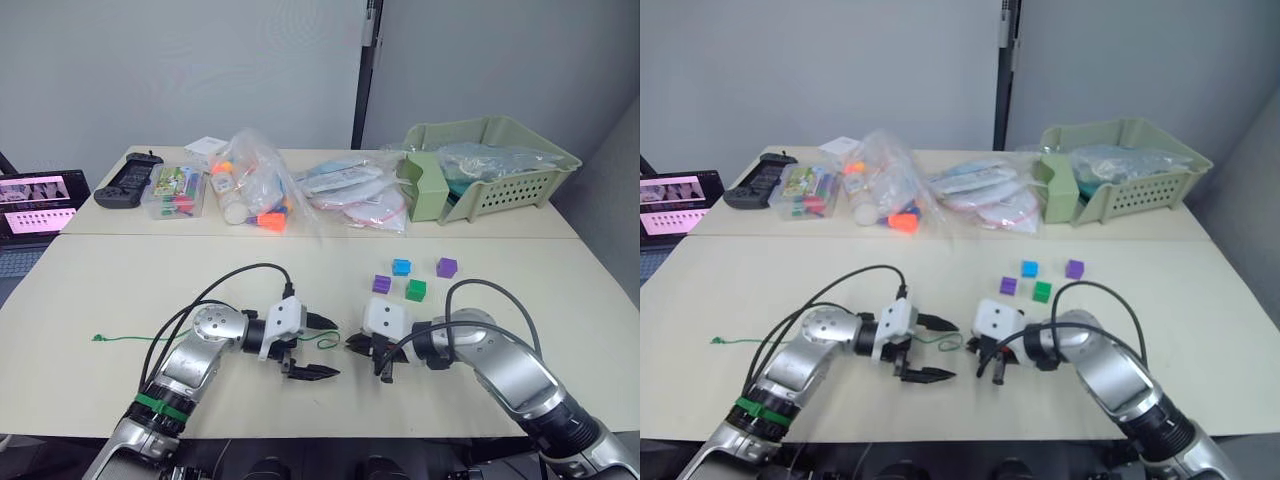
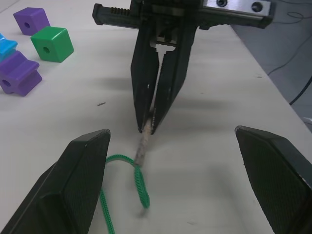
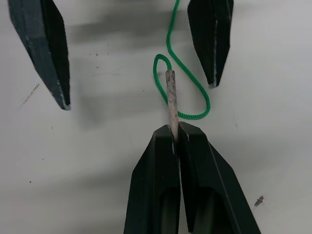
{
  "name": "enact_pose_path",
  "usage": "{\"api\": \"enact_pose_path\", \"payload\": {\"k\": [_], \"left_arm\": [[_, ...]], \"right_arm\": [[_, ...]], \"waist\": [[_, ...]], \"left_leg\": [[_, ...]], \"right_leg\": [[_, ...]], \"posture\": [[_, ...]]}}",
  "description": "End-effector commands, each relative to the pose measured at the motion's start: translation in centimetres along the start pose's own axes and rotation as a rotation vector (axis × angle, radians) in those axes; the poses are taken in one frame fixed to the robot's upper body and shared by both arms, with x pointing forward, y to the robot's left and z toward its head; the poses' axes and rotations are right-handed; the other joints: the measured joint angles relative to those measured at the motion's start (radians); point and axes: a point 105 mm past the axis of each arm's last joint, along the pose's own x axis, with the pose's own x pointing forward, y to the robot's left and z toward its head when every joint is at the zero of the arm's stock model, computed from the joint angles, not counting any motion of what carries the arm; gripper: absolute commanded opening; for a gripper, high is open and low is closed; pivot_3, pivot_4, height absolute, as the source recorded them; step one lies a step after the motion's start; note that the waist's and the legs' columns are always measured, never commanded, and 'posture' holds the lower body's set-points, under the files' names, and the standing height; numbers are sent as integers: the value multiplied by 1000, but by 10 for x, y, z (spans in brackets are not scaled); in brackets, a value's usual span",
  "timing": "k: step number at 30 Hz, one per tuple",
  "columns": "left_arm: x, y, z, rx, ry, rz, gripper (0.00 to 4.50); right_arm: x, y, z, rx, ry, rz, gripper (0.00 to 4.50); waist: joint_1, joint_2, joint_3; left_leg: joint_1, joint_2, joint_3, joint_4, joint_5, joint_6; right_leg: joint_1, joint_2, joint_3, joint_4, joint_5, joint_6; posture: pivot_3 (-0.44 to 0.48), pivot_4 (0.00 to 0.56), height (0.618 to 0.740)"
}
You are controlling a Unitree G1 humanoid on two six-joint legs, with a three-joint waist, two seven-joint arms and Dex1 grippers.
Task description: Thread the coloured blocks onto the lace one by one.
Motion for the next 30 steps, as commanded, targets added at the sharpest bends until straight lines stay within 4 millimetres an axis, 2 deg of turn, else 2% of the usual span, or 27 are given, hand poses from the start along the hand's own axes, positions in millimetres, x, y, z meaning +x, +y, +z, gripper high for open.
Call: {"api": "enact_pose_path", "payload": {"k": [1, 4, 10, 14, 18, 30], "left_arm": [[-2, 4, 3, 22, -10, 9, 4320], [-3, 5, 2, 19, -9, 6, 4320], [-4, 6, 3, 8, -26, 15, 2655], [-4, 7, 4, 6, -31, 23, 1224], [-2, 7, 5, 5, -35, 28, 36], [2, 3, 4, -11, -37, 17, 36]], "right_arm": [[-6, -1, 4, -41, 0, -9, 0], [-7, 0, 4, -45, 1, -7, 0], [-6, 1, 4, -52, 6, 0, 0], [-6, 2, 4, -55, 5, 5, 0], [-5, 4, 3, -59, 11, 11, 0], [-5, 6, 4, -45, 5, 2, 0]], "waist": [[0, 0, 0], [-1, 0, 0], [0, 0, 0], [0, 0, 0], [0, 0, 0], [0, 0, 0]], "left_leg": [[0, 0, 0, 0, 0, 0], [0, 0, 0, 0, 0, 0], [0, 0, 0, 0, 0, 0], [0, 0, 0, 0, 0, 0], [0, 0, 0, 0, 0, 0], [0, 0, 0, 0, 0, 0]], "right_leg": [[0, 0, 0, 0, 0, 0], [0, 0, 0, 0, 0, 0], [0, 0, 0, 0, 0, 0], [0, 0, 0, 0, 0, 0], [0, 0, 0, 0, 0, 0], [0, 0, 0, 0, 0, 0]], "posture": [[0, 150, 740], [0, 150, 740], [0, 150, 740], [0, 150, 740], [0, 150, 740], [0, 150, 740]]}}
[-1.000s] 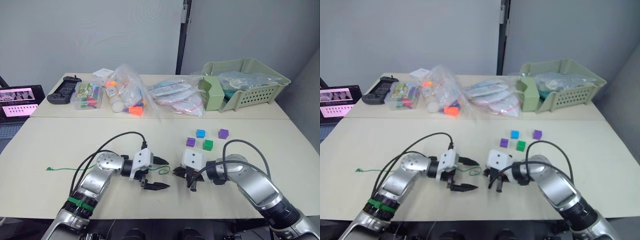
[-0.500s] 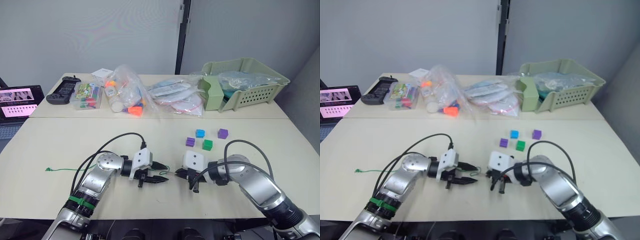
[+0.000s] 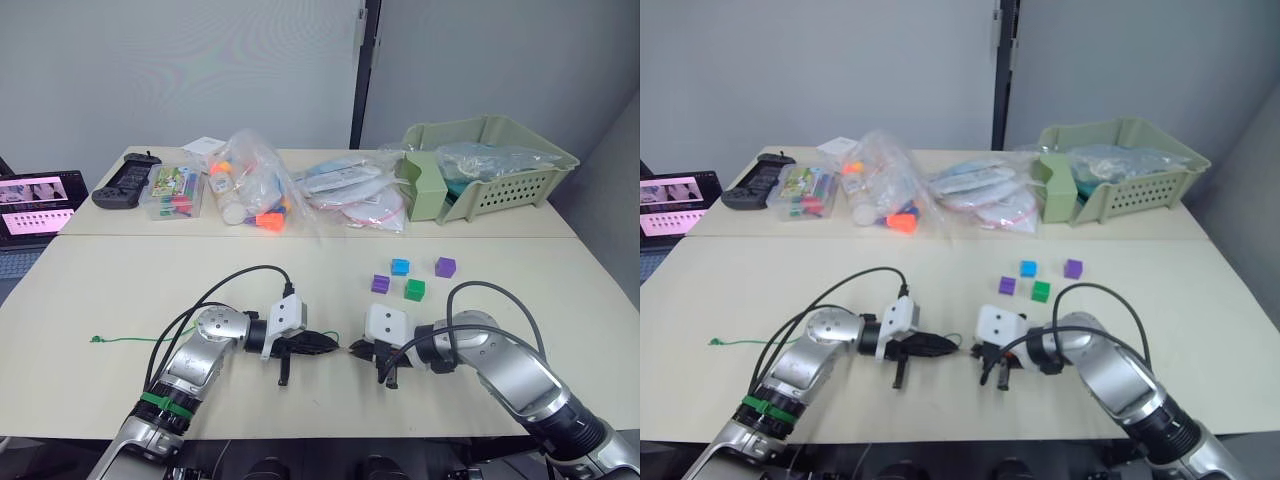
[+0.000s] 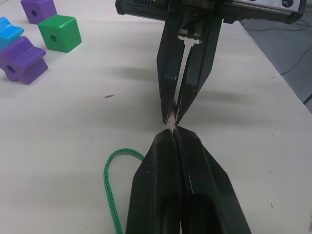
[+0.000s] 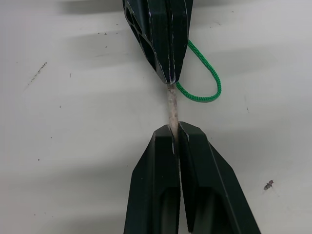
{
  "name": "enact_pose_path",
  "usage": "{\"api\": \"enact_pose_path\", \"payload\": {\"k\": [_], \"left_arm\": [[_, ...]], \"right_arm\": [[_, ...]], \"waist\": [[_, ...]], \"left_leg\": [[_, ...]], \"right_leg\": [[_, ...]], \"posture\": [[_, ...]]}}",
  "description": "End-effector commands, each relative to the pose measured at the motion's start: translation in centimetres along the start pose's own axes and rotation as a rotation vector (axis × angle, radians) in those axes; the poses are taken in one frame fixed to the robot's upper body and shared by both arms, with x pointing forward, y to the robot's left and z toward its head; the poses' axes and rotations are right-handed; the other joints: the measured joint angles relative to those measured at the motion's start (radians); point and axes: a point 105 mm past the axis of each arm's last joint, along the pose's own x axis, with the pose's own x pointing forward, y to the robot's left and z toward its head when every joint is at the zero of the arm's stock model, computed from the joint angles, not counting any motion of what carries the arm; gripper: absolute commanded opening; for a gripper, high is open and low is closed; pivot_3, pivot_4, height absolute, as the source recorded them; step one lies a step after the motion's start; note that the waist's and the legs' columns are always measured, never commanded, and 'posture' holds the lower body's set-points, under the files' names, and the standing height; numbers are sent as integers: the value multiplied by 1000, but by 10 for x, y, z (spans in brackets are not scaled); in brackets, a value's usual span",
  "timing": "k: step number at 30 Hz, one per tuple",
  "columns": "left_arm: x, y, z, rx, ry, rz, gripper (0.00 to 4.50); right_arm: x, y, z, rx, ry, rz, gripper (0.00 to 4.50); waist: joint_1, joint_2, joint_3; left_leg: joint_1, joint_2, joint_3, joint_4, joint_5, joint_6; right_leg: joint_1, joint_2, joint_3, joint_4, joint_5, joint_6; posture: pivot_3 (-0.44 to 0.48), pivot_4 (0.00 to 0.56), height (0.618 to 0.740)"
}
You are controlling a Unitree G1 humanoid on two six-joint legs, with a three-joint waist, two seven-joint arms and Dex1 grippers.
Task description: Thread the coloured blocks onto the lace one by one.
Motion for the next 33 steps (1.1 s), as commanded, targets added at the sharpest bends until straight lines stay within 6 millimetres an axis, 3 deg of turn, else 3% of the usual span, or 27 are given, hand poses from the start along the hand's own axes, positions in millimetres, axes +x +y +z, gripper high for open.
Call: {"api": "enact_pose_path", "payload": {"k": [1, 12, 14, 21, 23, 26, 27, 33], "left_arm": [[1, -2, 9, 24, -31, -11, 12], [0, 0, 8, 17, -29, -25, 0], [1, 0, 8, 31, -13, -31, 0], [5, -8, 14, 17, -8, -61, 0], [4, -10, 13, 14, -2, -63, 0], [-1, -5, 17, 4, -21, -27, 0], [-2, -4, 19, 1, -26, -23, 547], [-6, -5, 17, 12, -2, -19, 2503]], "right_arm": [[-5, -1, 9, -21, -32, -32, 335], [-19, -4, 5, 34, -37, -101, 4063], [-18, -1, 3, 39, -31, -99, 4440], [-12, 8, -4, 59, -34, -71, 4440], [-9, 7, -14, 87, -23, -83, 4440], [-6, 10, -33, 120, 14, -71, 3663], [-5, 12, -36, 125, 18, -63, 3285], [-1, 12, -42, 128, 16, -54, 1227]], "waist": [[0, 0, 0], [0, 0, 0], [0, 0, 0], [0, 0, 0], [0, 0, 0], [0, 0, 0], [0, 0, 0], [0, 0, 0]], "left_leg": [[0, 0, 0, 0, 0, 0], [0, 0, 0, 0, 0, 0], [0, -1, 0, 0, 0, 0], [0, -1, 0, 0, 0, 0], [0, -1, 0, 0, 0, 0], [0, -1, 0, 0, 0, 0], [1, -1, 0, 0, 0, 0], [11, -1, 0, 0, 0, 0]], "right_leg": [[0, 0, 0, 0, 0, 0], [0, 0, 0, 0, 0, 0], [0, 0, 0, 0, 0, 0], [0, 0, 0, 0, 0, 0], [0, 0, 0, 0, 0, 0], [1, 0, 0, 0, 0, 0], [2, 0, 0, 0, 0, 0], [13, 1, 0, -3, 0, 0]], "posture": [[0, 150, 740], [0, 150, 740], [0, 150, 740], [0, 150, 740], [0, 150, 740], [0, 150, 740], [0, 150, 740], [0, 150, 740]]}}
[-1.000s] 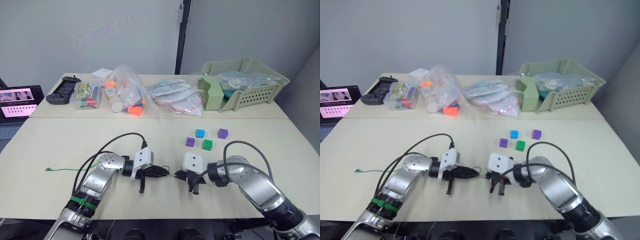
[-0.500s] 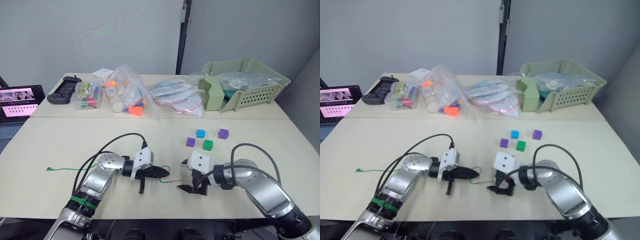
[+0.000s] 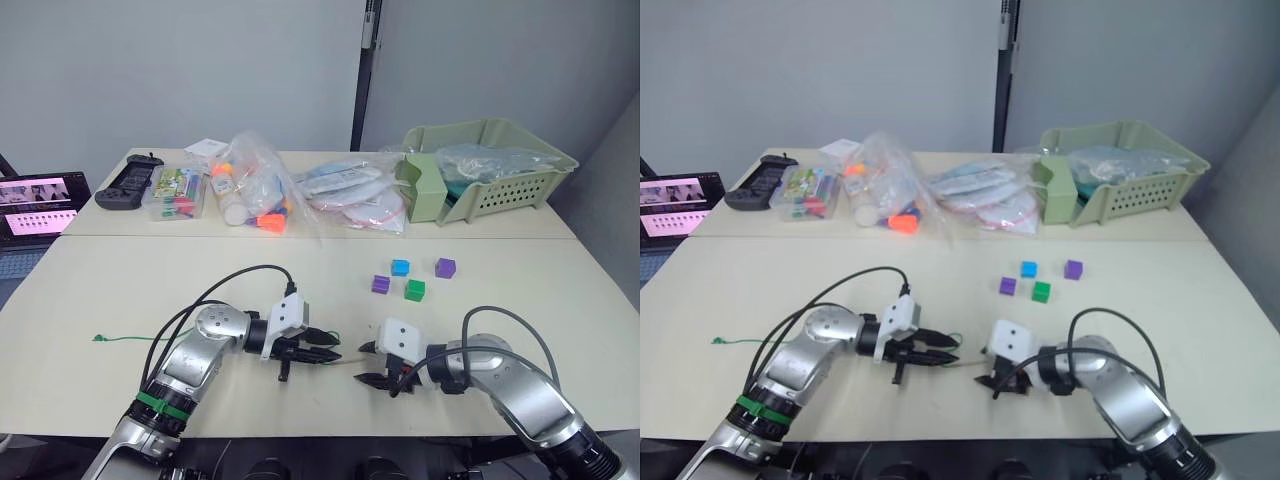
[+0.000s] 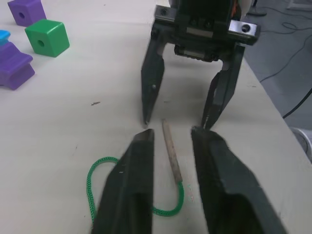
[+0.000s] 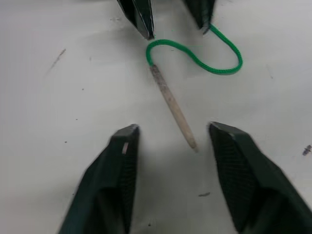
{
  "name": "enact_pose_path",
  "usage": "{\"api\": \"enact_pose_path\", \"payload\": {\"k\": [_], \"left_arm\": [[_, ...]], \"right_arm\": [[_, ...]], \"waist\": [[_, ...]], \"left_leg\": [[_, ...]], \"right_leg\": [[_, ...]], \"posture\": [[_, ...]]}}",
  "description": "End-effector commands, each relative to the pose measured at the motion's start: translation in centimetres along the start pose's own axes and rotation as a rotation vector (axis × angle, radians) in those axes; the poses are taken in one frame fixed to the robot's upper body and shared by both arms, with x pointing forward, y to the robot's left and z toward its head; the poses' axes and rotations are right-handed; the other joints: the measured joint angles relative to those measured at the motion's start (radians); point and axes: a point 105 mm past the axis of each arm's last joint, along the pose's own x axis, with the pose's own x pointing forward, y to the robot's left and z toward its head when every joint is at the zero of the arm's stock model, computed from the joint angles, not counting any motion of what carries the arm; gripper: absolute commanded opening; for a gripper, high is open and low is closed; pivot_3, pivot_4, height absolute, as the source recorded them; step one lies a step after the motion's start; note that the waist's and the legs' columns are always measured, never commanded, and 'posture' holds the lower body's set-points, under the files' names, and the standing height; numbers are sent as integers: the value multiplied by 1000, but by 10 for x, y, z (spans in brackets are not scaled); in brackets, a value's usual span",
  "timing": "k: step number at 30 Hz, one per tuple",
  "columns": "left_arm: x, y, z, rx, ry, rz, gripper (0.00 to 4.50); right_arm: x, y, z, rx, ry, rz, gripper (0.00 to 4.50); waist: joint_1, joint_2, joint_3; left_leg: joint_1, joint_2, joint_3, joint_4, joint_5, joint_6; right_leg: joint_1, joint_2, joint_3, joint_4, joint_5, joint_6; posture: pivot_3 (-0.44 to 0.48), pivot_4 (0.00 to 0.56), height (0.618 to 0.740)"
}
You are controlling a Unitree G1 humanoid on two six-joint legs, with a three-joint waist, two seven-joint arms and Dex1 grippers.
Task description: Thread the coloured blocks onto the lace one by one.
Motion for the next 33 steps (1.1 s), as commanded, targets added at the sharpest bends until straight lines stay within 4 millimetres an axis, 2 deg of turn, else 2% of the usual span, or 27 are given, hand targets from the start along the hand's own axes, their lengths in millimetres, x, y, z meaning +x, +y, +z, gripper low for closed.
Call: {"api": "enact_pose_path", "payload": {"k": [1, 3, 4, 8, 12, 20, 27, 32, 33], "left_arm": [[-2, 0, 8, 43, -17, 9, 2775], [-3, -1, 9, 42, -20, 2, 3420], [-3, -2, 10, 40, -23, -3, 3432], [-6, -7, 9, 45, -12, -39, 3432], [-6, -8, 6, 73, 14, -57, 3432], [2, 11, 5, 153, 30, 18, 3432], [9, 16, 8, 128, -11, 23, 3432], [8, 15, 2, 130, 7, 18, 3432], [8, 16, 2, 123, 2, 24, 3177]], "right_arm": [[1, -6, -15, 25, 53, -33, 964], [1, -7, -17, 25, 59, -42, 279], [1, -8, -18, 26, 62, -47, 12], [0, -13, -17, 22, 55, -72, 12], [-3, -16, -5, -12, 22, -87, 12], [-17, -15, 28, -121, -18, -91, 12], [-18, -13, 32, -115, -23, -92, 12], [-17, -13, 34, -107, -31, -99, 12], [-17, -13, 34, -107, -30, -99, 2]], "waist": [[0, 0, 0], [0, 0, 0], [0, 0, 0], [0, 0, 0], [0, 0, 0], [2, 0, 0], [1, 0, 0], [1, 0, 0], [1, 0, 0]], "left_leg": [[2, 1, 0, 0, 0, 0], [1, 2, 0, 0, 1, 0], [2, 2, 0, 0, 2, -1], [2, 2, 0, 0, 3, -3], [1, 3, 0, 0, 3, -3], [-3, 2, 0, 0, 3, -3], [-6, 2, 0, -1, 3, -3], [-7, 1, 0, -1, 3, -3], [-7, 1, 0, -1, 3, -3]], "right_leg": [[3, 0, 0, -2, 0, 0], [4, 1, 0, -7, 0, 0], [5, 1, 0, -7, 0, 0], [4, 1, 0, -7, 0, 1], [4, 1, 0, -7, 0, 1], [1, 0, 0, -7, 0, 1], [-3, 0, -1, -6, 0, 1], [-3, 0, -1, -7, 0, 1], [-3, 0, -1, -7, 0, 1]], "posture": [[0, 150, 740], [0, 150, 740], [0, 150, 740], [0, 150, 740], [0, 150, 740], [0, 150, 740], [0, 150, 740], [0, 150, 740], [0, 150, 740]]}}
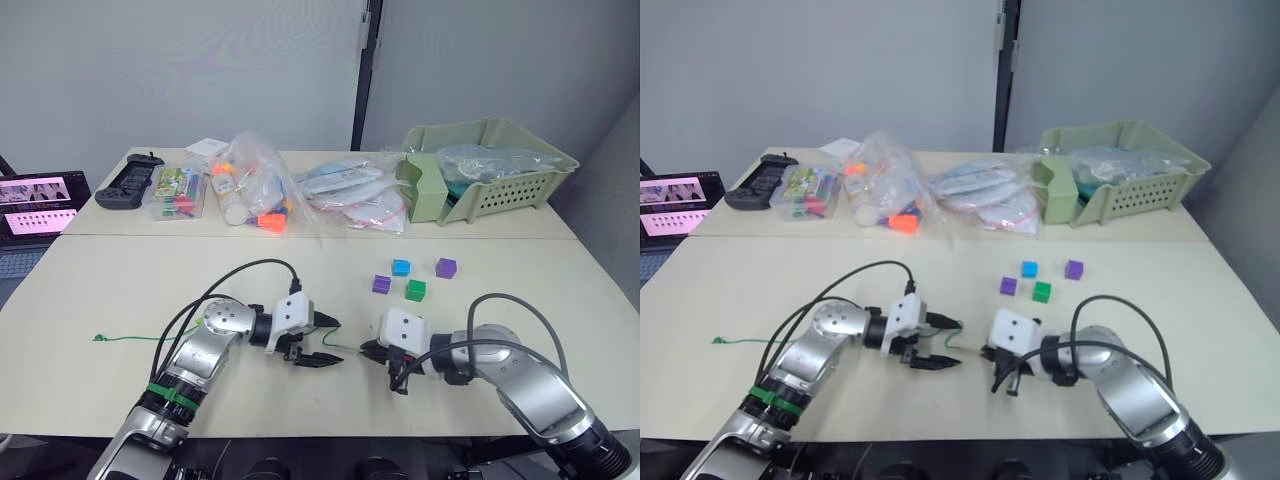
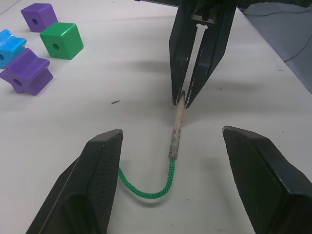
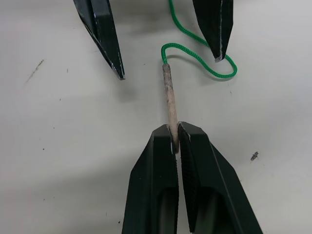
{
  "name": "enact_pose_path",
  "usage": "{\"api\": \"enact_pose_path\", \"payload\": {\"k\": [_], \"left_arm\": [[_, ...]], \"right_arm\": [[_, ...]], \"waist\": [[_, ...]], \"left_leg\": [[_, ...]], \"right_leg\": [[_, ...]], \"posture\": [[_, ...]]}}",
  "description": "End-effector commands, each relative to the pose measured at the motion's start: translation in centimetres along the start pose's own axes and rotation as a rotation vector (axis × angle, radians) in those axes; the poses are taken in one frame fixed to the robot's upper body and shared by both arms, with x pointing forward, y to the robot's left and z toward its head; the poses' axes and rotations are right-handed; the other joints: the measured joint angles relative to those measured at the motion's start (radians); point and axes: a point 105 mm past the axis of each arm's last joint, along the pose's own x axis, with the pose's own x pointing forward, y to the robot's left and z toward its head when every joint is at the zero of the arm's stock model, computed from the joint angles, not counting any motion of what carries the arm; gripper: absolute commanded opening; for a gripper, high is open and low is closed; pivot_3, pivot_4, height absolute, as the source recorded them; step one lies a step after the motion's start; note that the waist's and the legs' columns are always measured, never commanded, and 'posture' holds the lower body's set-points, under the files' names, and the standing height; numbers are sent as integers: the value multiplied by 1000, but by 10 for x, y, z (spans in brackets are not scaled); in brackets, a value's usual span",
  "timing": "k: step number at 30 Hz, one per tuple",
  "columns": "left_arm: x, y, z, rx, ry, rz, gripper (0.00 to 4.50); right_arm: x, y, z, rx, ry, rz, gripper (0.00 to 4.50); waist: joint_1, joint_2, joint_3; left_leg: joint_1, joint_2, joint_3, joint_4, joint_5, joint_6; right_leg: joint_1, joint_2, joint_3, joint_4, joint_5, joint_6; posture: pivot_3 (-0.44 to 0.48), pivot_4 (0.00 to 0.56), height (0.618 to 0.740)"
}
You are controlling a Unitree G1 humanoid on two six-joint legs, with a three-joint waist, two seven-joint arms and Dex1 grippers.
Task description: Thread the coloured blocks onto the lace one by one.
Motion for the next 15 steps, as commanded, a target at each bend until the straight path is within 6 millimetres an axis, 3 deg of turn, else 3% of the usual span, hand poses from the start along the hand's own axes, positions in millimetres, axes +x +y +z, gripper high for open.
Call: {"api": "enact_pose_path", "payload": {"k": [1, 10, 15], "left_arm": [[-2, 4, 7, 26, -21, 11, 2884], [-1, 3, 0, 32, 3, 8, 14], [-1, 3, -1, 29, 4, 10, 14]], "right_arm": [[-6, -4, 12, -35, -31, -24, 0], [-7, -3, 14, -27, -40, -19, 0], [-7, -3, 16, -20, -45, -18, 0]], "waist": [[0, 0, 0], [0, 0, 0], [0, 0, 0]], "left_leg": [[0, 0, 0, 0, 0, 0], [0, 0, 0, 0, 0, 0], [0, 0, 0, 0, 0, 0]], "right_leg": [[0, 0, 0, 0, 0, 0], [0, 0, 0, 0, 0, 0], [0, 0, 0, 0, 0, 0]], "posture": [[0, 150, 740], [0, 150, 740], [0, 150, 740]]}}
